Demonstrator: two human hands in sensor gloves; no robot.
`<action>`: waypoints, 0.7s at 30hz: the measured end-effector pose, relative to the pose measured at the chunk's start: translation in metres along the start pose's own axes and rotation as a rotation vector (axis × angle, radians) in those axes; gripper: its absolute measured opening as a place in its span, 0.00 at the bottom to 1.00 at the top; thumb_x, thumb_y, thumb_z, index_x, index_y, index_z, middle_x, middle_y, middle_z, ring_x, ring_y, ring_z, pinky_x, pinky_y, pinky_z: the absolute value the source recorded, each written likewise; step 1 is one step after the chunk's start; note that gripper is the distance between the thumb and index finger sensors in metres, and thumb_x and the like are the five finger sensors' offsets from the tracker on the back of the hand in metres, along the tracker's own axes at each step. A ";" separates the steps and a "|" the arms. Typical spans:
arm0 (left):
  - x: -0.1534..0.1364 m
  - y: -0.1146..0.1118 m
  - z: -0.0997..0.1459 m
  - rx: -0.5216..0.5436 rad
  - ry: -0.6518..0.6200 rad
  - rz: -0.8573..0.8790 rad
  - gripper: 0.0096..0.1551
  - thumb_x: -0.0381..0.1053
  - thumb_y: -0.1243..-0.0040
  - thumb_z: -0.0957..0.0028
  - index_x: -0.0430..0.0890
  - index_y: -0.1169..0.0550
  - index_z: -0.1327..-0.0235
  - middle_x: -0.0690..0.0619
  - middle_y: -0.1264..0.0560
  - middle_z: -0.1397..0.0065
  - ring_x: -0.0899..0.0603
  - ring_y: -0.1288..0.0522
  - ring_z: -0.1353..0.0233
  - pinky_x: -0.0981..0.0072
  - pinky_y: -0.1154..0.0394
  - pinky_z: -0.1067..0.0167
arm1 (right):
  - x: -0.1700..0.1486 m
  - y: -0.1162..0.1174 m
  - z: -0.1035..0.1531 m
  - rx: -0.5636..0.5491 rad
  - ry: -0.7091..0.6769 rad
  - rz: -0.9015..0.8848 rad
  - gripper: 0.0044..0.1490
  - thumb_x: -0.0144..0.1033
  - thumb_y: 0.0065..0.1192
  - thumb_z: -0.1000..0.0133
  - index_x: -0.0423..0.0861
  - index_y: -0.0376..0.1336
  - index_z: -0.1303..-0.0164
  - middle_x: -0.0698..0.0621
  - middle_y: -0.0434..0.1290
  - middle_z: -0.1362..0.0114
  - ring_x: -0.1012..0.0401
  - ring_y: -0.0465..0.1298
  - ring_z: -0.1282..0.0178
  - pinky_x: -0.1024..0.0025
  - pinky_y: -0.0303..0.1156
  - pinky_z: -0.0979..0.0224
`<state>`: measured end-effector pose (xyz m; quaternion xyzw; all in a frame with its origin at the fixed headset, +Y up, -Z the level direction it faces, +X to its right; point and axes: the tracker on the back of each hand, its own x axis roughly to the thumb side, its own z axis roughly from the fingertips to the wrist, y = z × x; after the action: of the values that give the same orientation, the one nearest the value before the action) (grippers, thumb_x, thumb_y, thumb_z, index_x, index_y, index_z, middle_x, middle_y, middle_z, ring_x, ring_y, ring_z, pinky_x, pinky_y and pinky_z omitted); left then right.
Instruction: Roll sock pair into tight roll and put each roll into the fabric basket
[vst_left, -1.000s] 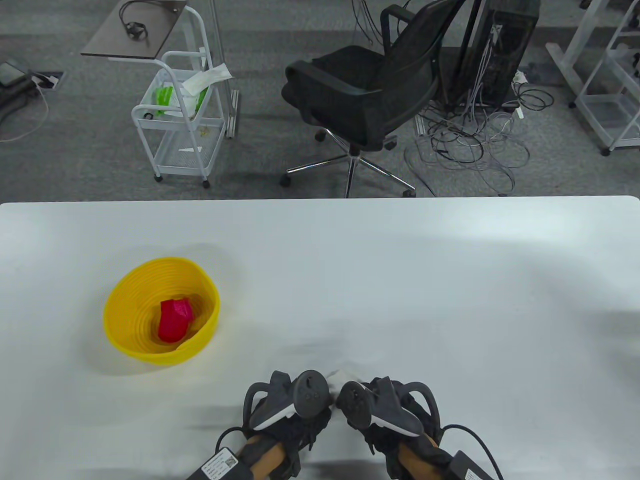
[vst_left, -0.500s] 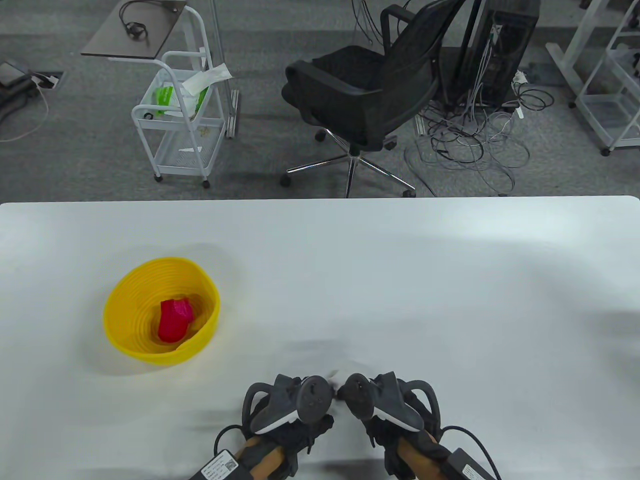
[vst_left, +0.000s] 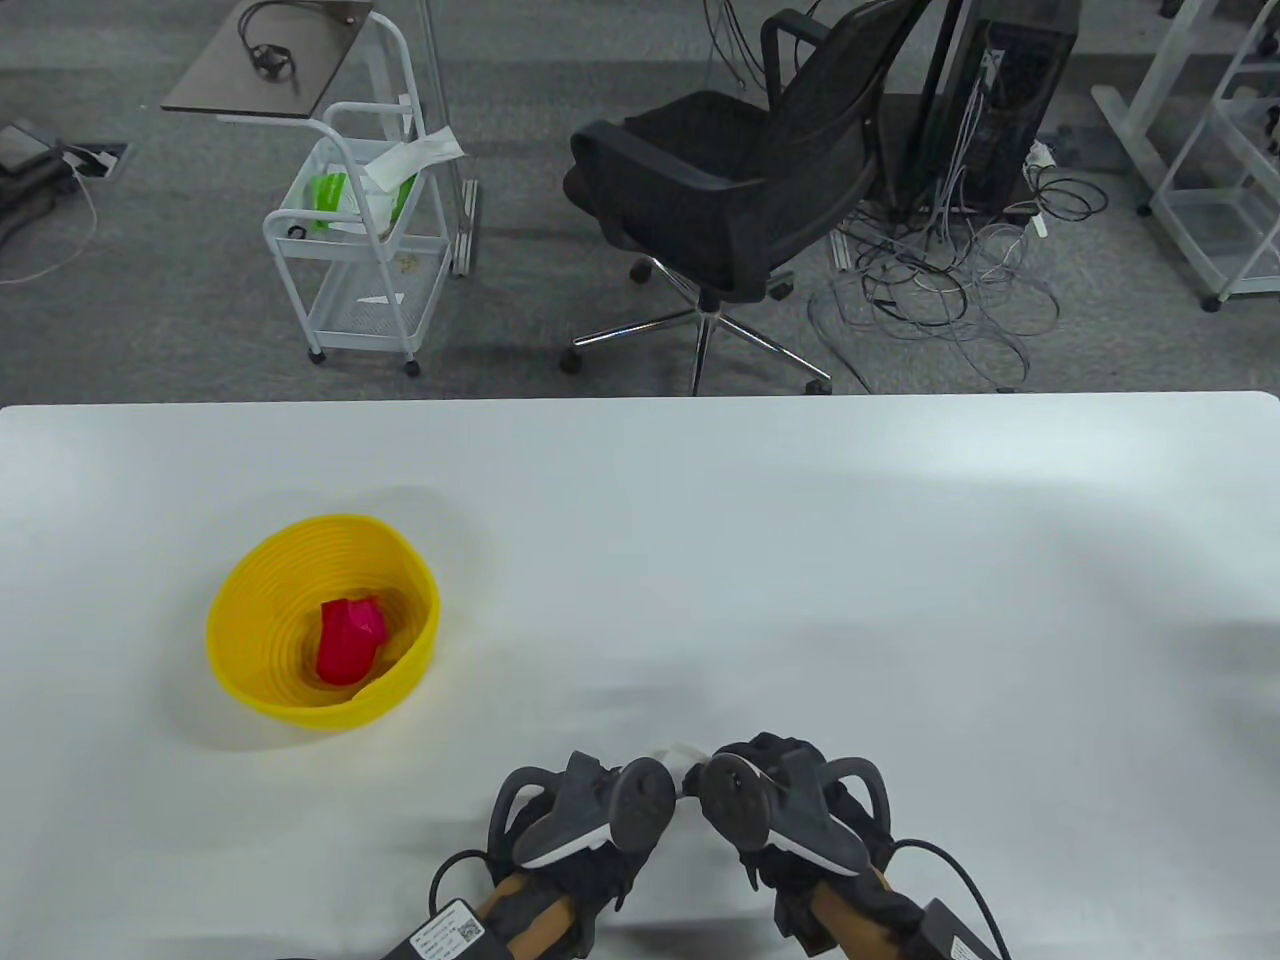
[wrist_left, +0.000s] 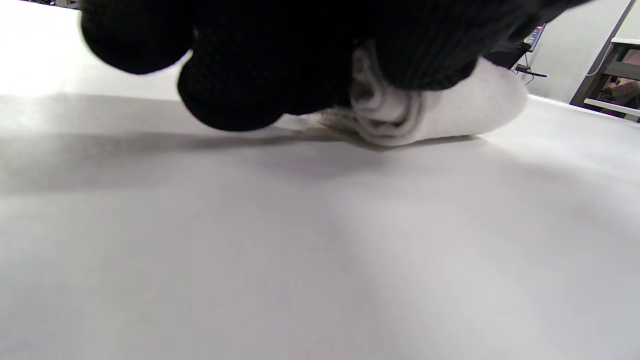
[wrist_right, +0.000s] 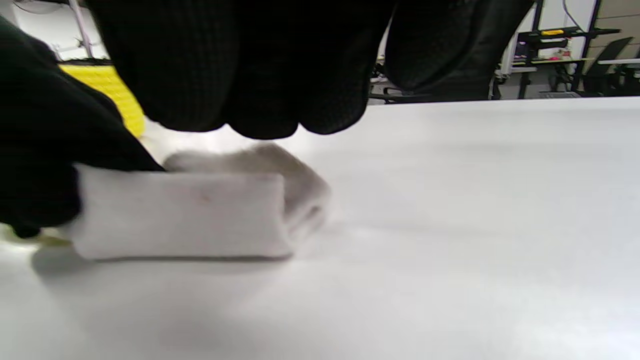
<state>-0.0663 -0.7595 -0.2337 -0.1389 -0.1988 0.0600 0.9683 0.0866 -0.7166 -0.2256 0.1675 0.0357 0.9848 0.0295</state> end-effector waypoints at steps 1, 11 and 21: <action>0.000 0.000 0.000 -0.006 -0.003 0.005 0.28 0.55 0.40 0.57 0.49 0.18 0.44 0.48 0.18 0.47 0.44 0.18 0.54 0.48 0.25 0.49 | 0.003 0.000 0.002 0.009 -0.017 0.008 0.24 0.48 0.73 0.55 0.64 0.74 0.47 0.63 0.79 0.36 0.62 0.79 0.34 0.50 0.70 0.28; -0.010 0.003 0.000 -0.014 0.010 0.112 0.30 0.59 0.39 0.59 0.48 0.16 0.45 0.48 0.17 0.49 0.44 0.16 0.56 0.48 0.24 0.51 | 0.001 0.022 -0.007 0.171 0.041 0.083 0.32 0.50 0.73 0.56 0.66 0.67 0.39 0.64 0.74 0.28 0.60 0.76 0.28 0.48 0.69 0.27; -0.014 0.027 0.014 0.162 0.018 0.172 0.29 0.60 0.33 0.61 0.52 0.14 0.47 0.49 0.17 0.46 0.44 0.16 0.55 0.49 0.24 0.50 | -0.003 0.032 -0.013 0.149 0.094 0.068 0.32 0.51 0.71 0.55 0.65 0.67 0.38 0.64 0.73 0.28 0.61 0.76 0.28 0.49 0.69 0.26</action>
<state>-0.0868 -0.7327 -0.2343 -0.0770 -0.1717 0.1575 0.9694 0.0836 -0.7495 -0.2364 0.1241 0.1047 0.9866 -0.0182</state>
